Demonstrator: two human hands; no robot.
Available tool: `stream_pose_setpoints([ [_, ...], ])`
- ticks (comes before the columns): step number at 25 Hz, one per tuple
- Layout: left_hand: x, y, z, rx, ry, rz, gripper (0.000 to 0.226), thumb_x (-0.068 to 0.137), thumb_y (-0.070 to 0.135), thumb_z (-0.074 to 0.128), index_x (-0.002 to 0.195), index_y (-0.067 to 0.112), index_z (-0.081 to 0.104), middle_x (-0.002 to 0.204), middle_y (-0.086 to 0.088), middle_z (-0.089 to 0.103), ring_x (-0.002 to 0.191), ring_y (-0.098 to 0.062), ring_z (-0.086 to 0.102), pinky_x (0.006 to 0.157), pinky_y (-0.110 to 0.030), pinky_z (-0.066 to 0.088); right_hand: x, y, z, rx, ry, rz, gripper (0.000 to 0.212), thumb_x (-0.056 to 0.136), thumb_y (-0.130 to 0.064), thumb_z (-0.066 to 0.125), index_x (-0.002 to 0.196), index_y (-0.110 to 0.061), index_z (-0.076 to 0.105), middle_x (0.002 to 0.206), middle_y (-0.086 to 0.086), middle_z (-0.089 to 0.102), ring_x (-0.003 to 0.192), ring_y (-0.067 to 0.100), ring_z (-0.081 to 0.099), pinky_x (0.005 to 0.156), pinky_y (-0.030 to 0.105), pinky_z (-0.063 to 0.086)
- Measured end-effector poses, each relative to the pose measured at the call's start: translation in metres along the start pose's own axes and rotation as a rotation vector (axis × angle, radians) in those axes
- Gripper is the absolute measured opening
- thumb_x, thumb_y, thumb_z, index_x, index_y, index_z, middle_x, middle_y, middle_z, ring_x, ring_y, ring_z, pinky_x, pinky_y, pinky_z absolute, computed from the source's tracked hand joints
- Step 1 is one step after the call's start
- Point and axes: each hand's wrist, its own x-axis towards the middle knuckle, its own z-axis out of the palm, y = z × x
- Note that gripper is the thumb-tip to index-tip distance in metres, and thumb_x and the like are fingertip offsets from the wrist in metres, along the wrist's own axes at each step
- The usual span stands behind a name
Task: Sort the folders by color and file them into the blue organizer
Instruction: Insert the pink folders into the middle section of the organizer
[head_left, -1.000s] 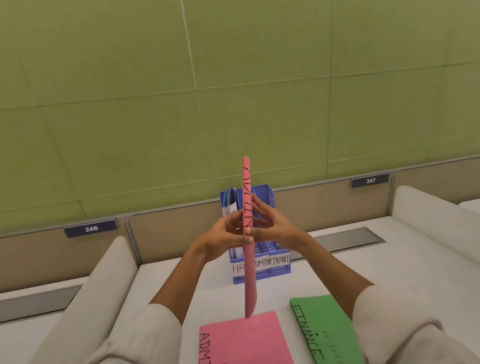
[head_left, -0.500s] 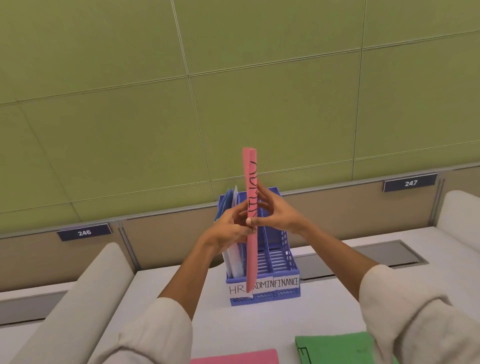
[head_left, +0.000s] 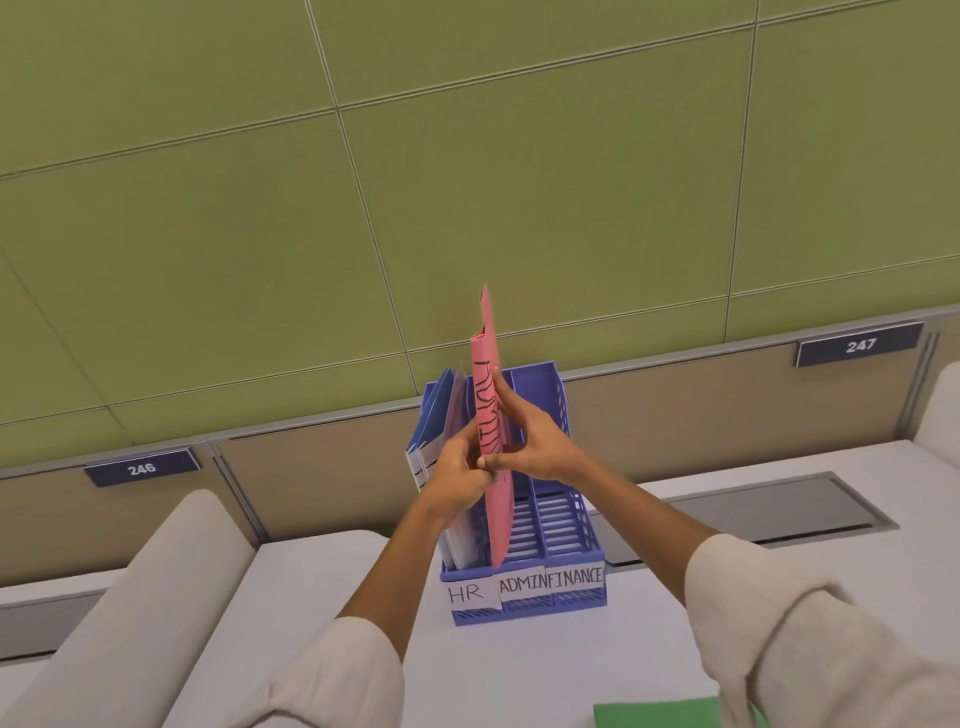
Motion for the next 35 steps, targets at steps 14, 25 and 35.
stream_pose_setpoints([
  [14, 0.021, -0.03, 0.01, 0.013, 0.036, 0.009, 0.066, 0.079, -0.021, 0.048, 0.132, 0.019, 0.051, 0.119, -0.007, 0.065, 0.112, -0.022, 0.061, 0.093, -0.037, 0.054, 0.004, 0.026, 0.008, 0.016, 0.082, 0.028, 0.11, 0.071, -0.012, 0.084, 0.154, -0.036, 0.016, 0.151, -0.008, 0.042, 0.132, 0.01, 0.047, 0.097, 0.042, 0.054],
  [25, 0.007, -0.058, 0.02, 0.027, 0.066, -0.083, 0.066, 0.075, -0.026, 0.048, 0.133, 0.006, 0.048, 0.117, -0.004, 0.065, 0.111, -0.017, 0.063, 0.084, -0.022, 0.055, -0.012, 0.038, 0.048, -0.06, 0.178, 0.071, 0.112, 0.069, -0.02, 0.082, 0.151, -0.049, 0.01, 0.16, -0.009, 0.026, 0.144, 0.015, 0.033, 0.108, 0.049, 0.043],
  [35, -0.015, -0.07, 0.027, 0.118, 0.177, -0.194, 0.07, 0.078, -0.019, 0.057, 0.14, 0.013, 0.045, 0.129, -0.007, 0.059, 0.123, -0.026, 0.055, 0.097, -0.036, 0.053, -0.027, 0.041, 0.072, -0.079, 0.135, 0.179, 0.108, 0.076, -0.017, 0.081, 0.156, -0.027, 0.009, 0.156, 0.001, 0.034, 0.14, 0.02, 0.039, 0.113, 0.046, 0.039],
])
